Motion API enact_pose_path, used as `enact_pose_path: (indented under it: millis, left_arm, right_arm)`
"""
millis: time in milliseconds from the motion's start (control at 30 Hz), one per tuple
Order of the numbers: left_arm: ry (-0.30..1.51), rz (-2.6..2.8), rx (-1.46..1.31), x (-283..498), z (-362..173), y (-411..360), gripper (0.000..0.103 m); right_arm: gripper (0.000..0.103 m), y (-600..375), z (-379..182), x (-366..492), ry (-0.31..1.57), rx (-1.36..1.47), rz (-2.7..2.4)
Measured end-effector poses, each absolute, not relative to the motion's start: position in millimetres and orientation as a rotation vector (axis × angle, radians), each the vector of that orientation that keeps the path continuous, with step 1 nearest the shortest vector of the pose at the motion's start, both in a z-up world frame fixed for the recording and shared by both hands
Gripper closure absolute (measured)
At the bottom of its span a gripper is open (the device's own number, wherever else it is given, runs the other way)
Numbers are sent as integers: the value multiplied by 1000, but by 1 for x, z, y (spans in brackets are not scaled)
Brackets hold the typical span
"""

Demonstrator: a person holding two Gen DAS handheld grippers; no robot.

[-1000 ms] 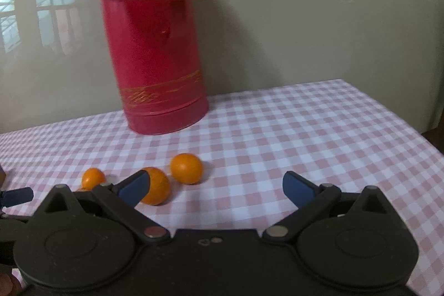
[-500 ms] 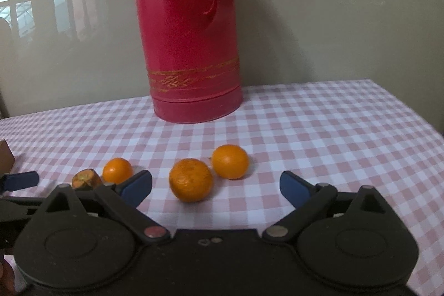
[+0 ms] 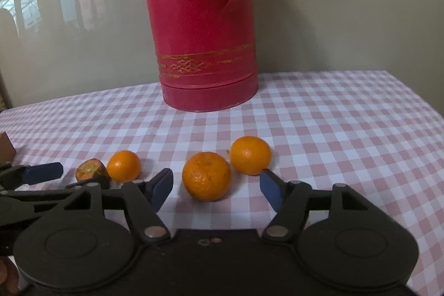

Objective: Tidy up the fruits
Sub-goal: 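Grasp the cut carrot piece with the left tool, then grasp an orange with the right tool while the left tool holds the carrot piece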

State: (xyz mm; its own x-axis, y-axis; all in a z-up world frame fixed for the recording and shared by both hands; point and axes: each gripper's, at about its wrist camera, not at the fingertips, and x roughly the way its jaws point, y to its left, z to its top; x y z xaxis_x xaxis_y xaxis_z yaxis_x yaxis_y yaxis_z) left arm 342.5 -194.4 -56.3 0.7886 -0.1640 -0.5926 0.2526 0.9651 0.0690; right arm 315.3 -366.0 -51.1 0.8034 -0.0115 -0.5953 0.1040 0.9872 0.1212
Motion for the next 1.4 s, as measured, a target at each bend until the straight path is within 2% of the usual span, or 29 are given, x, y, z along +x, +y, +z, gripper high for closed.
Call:
enact_pose_path:
  millis: [33, 67, 100, 600, 833, 1400]
  left_arm:
    - [622, -238, 144, 342, -56, -195, 61]
    - [620, -253, 146, 342, -56, -196, 71]
    - [616, -252, 153, 341, -56, -198, 72]
    - [509, -225, 129, 315, -48, -181, 73]
    - [513, -231, 140, 302, -44, -176, 73]
    - [450, -202, 125, 212, -12, -140, 73]
  right_arm:
    - [55, -366, -51, 316, 635, 143, -64]
    - [66, -366, -51, 316, 633, 146, -51]
    - [74, -366, -51, 316, 636, 152, -46]
    - [75, -361, -40, 302, 611, 117, -49]
    - [75, -355, -30, 287, 594, 124, -45]
    - [75, -328, -3, 218, 559, 78, 1]
